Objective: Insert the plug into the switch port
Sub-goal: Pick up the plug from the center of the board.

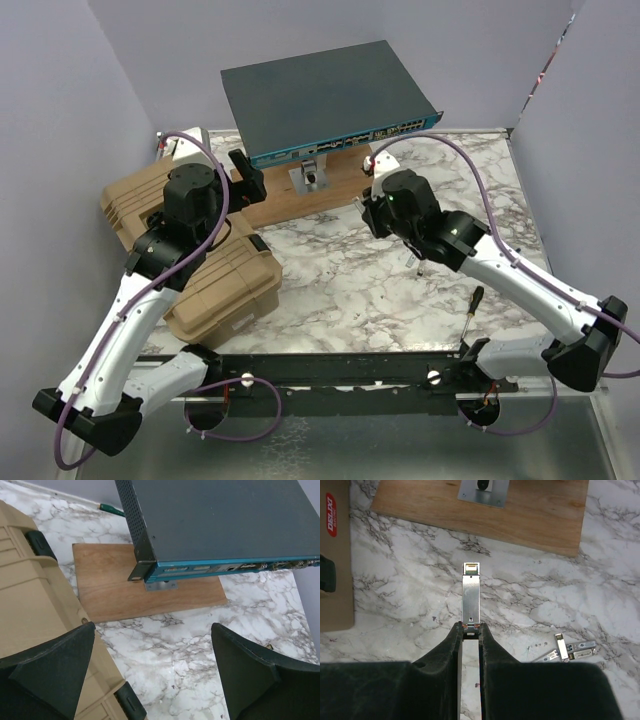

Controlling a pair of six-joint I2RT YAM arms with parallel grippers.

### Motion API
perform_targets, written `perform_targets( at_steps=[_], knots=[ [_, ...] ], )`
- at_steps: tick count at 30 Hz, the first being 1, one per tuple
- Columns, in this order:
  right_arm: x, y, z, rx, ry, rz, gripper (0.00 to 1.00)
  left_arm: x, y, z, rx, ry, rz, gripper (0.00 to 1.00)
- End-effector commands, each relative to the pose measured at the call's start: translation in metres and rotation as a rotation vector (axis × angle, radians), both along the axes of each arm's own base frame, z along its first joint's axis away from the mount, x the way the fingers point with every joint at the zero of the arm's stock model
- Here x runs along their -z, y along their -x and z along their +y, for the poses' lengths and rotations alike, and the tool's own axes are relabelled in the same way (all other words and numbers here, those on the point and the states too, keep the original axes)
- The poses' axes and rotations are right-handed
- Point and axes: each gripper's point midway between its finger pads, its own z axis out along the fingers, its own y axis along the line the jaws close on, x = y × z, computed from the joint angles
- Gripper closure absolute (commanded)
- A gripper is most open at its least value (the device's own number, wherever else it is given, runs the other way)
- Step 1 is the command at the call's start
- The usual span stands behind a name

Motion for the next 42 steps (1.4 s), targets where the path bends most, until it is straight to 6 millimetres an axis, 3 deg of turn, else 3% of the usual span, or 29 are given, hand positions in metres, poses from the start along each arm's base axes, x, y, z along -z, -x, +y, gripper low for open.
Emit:
perform_targets(
  at_steps=[1, 14, 22, 32, 42],
  knots=[
    [-0.007, -0.013, -0.004, 0.016, 0.096, -0.024, 0.99, -0.017, -0.007, 0.010, -0.031, -0.080, -0.048, 0.01],
    [-0.035, -0.071, -0.032, 0.163, 0.062, -0.073, 0.99, -0.010, -0.006, 0.005, 0.005, -0.082, -0.076, 0.01],
    [-0.060, -0.093, -0.026, 0.146, 0.025, -0.074, 0.99, -0.009, -0.012, 0.007, -0.017, -0.094, -0.090, 0.01],
    [-0.044, -0.106, -0.018, 0.149, 0.053, -0.023, 0.99, -0.002, -0.016, 0.006, -0.020, -0.109, -0.083, 0.01],
    [-0.043, -0.119, -0.018, 0.178, 0.057, -0.013, 1.00, -0.007, -0.020, 0.011, -0.031, -0.164, -0.094, 0.01]
  ],
)
